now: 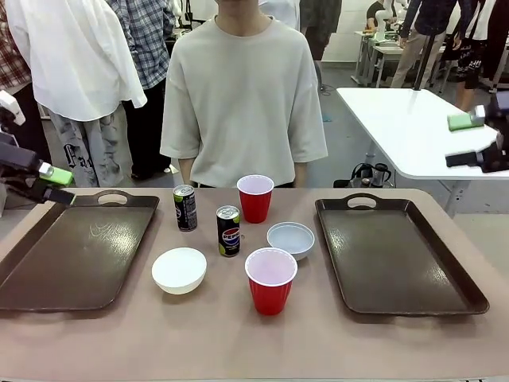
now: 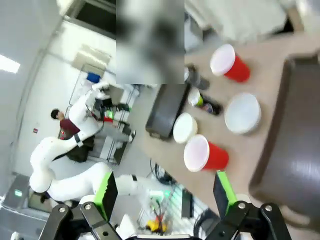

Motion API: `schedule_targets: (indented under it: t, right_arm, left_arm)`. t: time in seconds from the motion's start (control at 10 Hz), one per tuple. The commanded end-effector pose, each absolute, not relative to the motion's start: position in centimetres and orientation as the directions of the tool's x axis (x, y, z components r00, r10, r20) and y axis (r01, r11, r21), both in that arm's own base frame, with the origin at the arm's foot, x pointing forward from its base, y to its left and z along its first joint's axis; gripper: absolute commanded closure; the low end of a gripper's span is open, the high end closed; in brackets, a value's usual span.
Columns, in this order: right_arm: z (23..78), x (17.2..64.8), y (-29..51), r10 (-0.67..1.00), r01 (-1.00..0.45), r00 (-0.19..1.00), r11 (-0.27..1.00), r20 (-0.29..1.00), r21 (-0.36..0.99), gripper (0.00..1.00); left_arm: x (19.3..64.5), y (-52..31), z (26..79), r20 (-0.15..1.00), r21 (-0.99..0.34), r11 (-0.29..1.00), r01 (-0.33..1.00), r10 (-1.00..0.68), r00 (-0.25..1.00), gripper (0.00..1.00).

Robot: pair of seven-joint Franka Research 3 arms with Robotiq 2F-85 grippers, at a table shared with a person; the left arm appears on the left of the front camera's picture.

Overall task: Prepare tableware on both trays.
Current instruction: Pick up a Picnic Bowl from the table and place it on a Handle tray.

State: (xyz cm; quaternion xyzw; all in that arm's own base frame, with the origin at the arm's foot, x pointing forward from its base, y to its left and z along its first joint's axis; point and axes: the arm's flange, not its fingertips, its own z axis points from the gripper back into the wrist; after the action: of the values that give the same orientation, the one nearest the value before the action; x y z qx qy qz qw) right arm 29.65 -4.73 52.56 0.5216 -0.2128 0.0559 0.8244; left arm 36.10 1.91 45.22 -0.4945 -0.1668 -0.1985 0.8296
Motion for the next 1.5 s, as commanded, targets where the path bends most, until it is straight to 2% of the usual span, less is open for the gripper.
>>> schedule_targets:
  t: [0.0, 0.3, 0.4, 0.5, 1.4]
  right_arm:
    - [42.9, 23.9, -0.5, -0.057, -0.204, 0.962, 0.493, 0.266, 0.846, 0.0]
    - [40.7, 24.1, -0.7, -0.038, -0.119, 0.986, 0.519, 0.163, 0.846, 0.0]
    - [40.8, 24.1, -0.7, -0.013, -0.147, 0.983, 0.531, 0.181, 0.834, 0.0]
    - [45.3, 30.9, -4.7, -0.036, -0.104, 0.989, 0.504, 0.141, 0.857, 0.0]
    - [45.3, 30.9, -4.7, -0.036, -0.104, 0.989, 0.504, 0.141, 0.857, 0.0]
  left_arm:
    - [37.2, 1.9, 45.3, 0.404, -0.779, 0.461, 0.425, -0.149, 0.902, 0.0]
    - [37.8, 3.1, 44.6, 0.365, -0.792, 0.487, 0.369, -0.107, 0.925, 0.0]
    - [37.9, 3.1, 45.0, 0.376, -0.778, 0.504, 0.375, -0.105, 0.921, 0.0]
    - [37.4, 3.0, 43.9, 0.377, -0.777, 0.493, 0.39, -0.132, 0.917, 0.0]
    - [37.4, 3.0, 43.9, 0.377, -0.777, 0.493, 0.39, -0.132, 0.917, 0.0]
